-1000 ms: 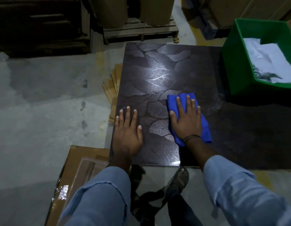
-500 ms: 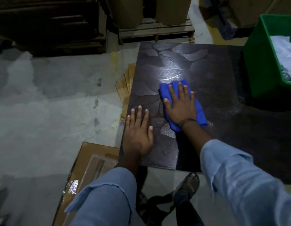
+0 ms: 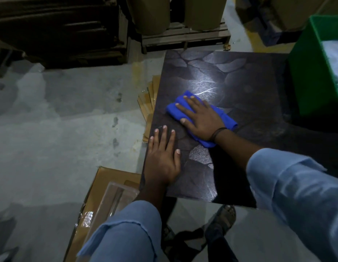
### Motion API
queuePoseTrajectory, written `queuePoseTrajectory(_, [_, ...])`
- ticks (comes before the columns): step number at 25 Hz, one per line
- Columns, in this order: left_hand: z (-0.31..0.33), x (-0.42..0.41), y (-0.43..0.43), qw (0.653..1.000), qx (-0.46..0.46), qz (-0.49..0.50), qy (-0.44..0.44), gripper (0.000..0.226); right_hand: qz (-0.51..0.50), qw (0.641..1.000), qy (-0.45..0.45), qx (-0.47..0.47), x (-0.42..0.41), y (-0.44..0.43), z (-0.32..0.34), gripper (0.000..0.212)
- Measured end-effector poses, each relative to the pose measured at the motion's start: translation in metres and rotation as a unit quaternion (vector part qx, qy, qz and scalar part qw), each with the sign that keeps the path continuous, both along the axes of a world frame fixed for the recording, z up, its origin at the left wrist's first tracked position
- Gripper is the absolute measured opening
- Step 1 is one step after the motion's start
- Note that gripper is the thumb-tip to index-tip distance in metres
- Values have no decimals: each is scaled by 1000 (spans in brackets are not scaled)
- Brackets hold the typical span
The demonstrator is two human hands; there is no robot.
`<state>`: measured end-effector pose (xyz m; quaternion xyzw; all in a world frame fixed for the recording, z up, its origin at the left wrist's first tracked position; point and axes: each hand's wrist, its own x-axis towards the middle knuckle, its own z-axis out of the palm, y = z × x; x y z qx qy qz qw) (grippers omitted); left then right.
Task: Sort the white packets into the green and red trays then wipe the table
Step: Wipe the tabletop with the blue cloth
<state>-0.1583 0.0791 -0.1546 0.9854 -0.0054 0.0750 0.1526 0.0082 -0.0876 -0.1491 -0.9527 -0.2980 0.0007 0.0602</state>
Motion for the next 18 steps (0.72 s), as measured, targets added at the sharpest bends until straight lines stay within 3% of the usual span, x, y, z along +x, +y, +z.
queuePoseTrajectory(4, [2,0,1,1000,-4,-1,8,64,-251,967,9,39,-19,-25,3,62])
queuePoseTrajectory(8, [3,-1,0,1000,8,2,26,65,-175,984,14,43,-137,-30,14,61])
queuePoseTrajectory(11, [5,1,1,999,15,3,42,65,-173,984,24,21,-203,-37,17,63])
queuePoseTrajectory(18, [14,30,3,996,44,-35,68,66,-216,976,17,9,-152,-35,11,62])
